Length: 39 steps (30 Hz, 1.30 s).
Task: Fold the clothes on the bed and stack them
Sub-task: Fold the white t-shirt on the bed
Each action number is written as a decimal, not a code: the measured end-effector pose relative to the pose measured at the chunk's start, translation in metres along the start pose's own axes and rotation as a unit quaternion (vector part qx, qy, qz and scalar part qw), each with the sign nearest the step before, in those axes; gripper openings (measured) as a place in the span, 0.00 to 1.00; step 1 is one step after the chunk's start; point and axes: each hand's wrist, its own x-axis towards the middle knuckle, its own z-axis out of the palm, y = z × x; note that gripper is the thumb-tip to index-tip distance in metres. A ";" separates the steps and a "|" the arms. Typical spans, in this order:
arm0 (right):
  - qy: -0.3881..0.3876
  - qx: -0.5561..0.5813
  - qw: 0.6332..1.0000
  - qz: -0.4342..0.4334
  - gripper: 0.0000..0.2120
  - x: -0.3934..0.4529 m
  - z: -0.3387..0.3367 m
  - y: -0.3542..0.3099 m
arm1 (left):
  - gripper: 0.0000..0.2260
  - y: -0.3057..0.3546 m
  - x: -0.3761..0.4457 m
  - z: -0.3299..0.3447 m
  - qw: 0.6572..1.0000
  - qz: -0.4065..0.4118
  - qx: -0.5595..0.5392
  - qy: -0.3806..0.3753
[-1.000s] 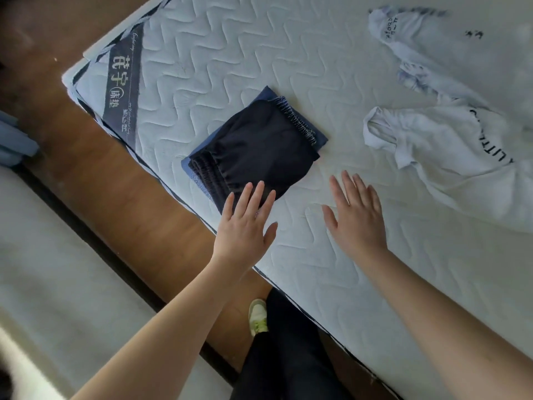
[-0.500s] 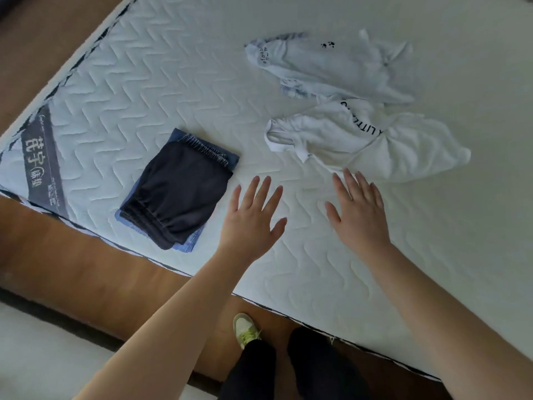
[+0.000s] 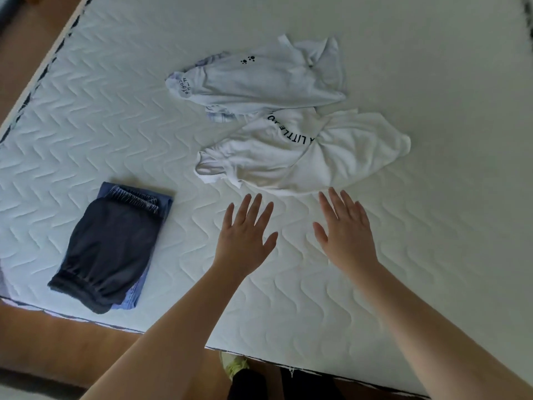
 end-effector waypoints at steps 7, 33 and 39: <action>-0.020 0.022 0.999 0.029 0.29 0.016 0.011 0.051 | 0.30 0.032 0.047 -0.004 1.000 0.012 0.011 0.007; -0.110 -0.002 0.993 0.030 0.29 0.156 0.207 0.077 | 0.28 -0.015 0.217 0.188 0.997 0.039 0.032 -0.061; -0.123 -0.014 0.992 0.033 0.30 0.181 0.212 0.083 | 0.25 -0.017 0.228 0.189 0.997 0.035 0.017 -0.061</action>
